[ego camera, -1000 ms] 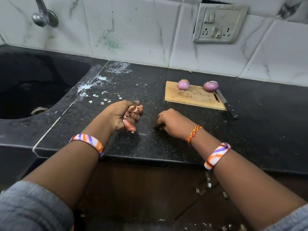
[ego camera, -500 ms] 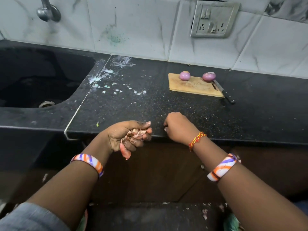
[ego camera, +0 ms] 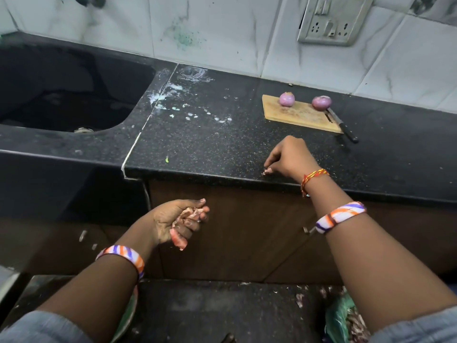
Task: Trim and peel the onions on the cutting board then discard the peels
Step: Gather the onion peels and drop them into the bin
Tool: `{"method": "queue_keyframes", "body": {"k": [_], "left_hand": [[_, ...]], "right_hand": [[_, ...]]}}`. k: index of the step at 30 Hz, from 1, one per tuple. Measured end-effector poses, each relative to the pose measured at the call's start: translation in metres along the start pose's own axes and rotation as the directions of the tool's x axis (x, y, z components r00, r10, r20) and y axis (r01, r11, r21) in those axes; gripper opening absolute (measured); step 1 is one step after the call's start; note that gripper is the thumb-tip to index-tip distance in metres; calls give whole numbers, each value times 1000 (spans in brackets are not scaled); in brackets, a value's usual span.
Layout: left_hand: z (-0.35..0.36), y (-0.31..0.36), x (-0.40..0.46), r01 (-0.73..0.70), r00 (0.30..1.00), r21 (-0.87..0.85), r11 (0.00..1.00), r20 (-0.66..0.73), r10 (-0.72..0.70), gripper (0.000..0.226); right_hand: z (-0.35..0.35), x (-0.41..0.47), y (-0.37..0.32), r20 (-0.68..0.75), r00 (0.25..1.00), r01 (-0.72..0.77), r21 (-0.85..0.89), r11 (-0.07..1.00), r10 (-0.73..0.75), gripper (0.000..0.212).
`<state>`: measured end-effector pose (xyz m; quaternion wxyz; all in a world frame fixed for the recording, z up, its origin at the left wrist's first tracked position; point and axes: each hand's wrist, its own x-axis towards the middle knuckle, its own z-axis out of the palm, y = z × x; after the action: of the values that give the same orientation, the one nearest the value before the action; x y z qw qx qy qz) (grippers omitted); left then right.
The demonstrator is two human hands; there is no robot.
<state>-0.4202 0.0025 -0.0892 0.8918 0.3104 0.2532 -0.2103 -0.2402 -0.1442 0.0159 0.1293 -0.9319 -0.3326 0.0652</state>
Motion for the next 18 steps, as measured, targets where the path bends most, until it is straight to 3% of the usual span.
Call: {"method": "queue_keyframes", "body": {"k": [3,10,15,18], "left_hand": [[2,-11,30,-23,995,-81,996,-101,14,32],[36,-25,86,-60,995,-200,978,-88,43,35],[63,-15,103,-274,960,-238,932,-129,249,59],[60,-14,100,-324,943,-166,931,-131,305,63]], "right_hand": [[5,5,5,-43,997,-60,-3,998,60,18],[20,-11,-7,-86,996,-11,-141,990,-1,37],[38,-44,-27,80,984,164,-46,985,-160,29],[51,-60,-35,11,985,170,-20,985,-170,24]]}}
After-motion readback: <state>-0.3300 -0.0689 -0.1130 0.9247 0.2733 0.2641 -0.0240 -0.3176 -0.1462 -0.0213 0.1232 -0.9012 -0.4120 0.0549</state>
